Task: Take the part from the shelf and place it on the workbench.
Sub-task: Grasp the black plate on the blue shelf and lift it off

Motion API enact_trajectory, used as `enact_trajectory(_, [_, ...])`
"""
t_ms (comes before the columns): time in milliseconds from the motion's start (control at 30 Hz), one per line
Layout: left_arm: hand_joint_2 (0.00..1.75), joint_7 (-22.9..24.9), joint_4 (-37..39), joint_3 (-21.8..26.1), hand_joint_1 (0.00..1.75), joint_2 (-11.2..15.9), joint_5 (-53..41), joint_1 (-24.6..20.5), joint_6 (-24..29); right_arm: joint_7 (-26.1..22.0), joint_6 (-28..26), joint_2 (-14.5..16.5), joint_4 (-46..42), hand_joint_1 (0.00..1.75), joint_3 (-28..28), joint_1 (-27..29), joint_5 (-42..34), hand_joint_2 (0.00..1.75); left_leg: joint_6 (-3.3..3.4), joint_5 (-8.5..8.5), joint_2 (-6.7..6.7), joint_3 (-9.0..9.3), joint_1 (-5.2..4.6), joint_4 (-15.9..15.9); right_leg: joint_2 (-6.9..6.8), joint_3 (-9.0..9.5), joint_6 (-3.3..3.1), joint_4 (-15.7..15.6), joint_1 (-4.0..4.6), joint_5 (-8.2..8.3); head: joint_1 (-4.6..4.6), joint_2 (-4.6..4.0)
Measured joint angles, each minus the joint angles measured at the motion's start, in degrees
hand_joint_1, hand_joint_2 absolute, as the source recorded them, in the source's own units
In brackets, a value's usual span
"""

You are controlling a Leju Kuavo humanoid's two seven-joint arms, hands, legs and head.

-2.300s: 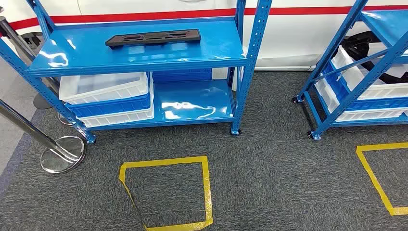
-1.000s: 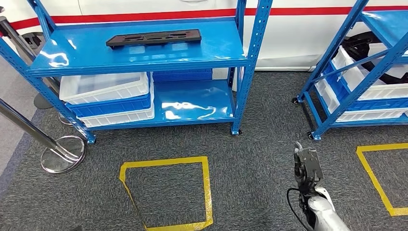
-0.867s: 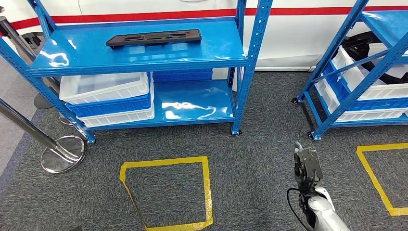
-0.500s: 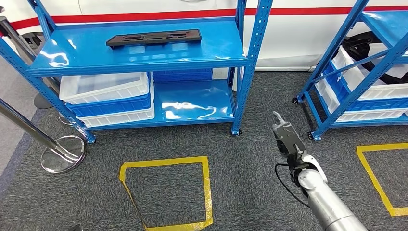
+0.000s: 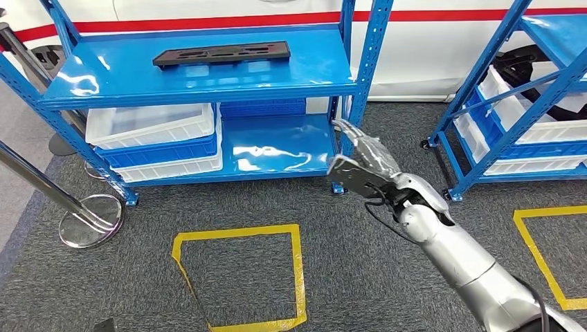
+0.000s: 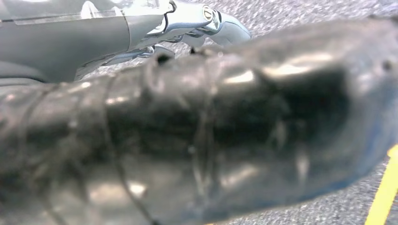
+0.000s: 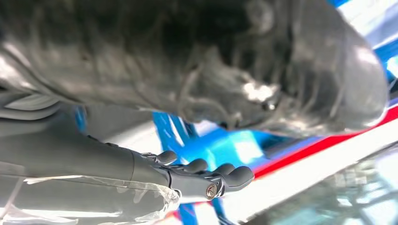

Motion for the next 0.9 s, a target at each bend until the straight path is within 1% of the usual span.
enact_trajectory(67, [0.0,-1.18,0.15,-0.4,0.0,0.06,0.39,-0.26,0.08,1.22,1.36,0.53,-1.35,0.0,2.89,-2.7,3.43,0.0,0.0,0.01,0.0,0.0,0.02,0.0,0.0,0.0,0.0,0.01,0.0,0.0,0.0,0.0])
enact_trajectory(300, [0.0,-4.37,0.5,-1.72,0.0,0.24,1.43,-0.57,0.17,4.36,5.16,3.03,-5.0,0.0,10.63,-9.53,13.09,0.0,-0.01,0.01,-0.01,0.0,0.04,0.0,-0.02,-0.01,0.0,0.01,0.04,0.0,0.0,0.0])
enact_trajectory(567, [0.0,-6.96,0.88,-3.99,0.0,0.39,1.76,-0.85,0.12,7.15,10.41,5.83,-8.9,0.0,18.73,-15.39,24.79,0.0,-0.01,0.02,0.0,-0.01,0.04,0.0,0.0,-0.04,0.0,0.01,0.06,0.0,-0.01,0.01])
enact_trajectory(667, [0.0,-7.28,1.04,-4.81,0.0,0.4,1.8,-0.99,0.09,8.17,12.33,6.86,-10.3,0.0,21.64,-16.72,29.13,0.0,-0.01,0.02,0.0,-0.01,0.04,0.01,-0.01,-0.05,0.0,0.01,0.06,0.0,-0.01,0.01])
enact_trajectory(833, [0.0,-7.37,1.28,-6.04,0.0,0.41,1.8,-1.07,0.1,9.45,14.25,8.0,-11.82,0.0,24.63,-18.09,33.53,0.0,-0.01,0.01,0.01,-0.02,0.03,0.01,0.0,-0.06,0.0,0.01,0.06,0.0,-0.01,0.02])
enact_trajectory(900, [0.0,-7.22,1.4,-6.63,0.0,0.41,1.72,-1.17,0.11,9.84,14.55,8.32,-12.37,0.0,25.78,-18.39,36.51,0.0,-0.01,0.01,0.01,-0.01,0.03,0.01,0.0,-0.06,0.0,0.0,0.06,0.0,-0.01,0.01])
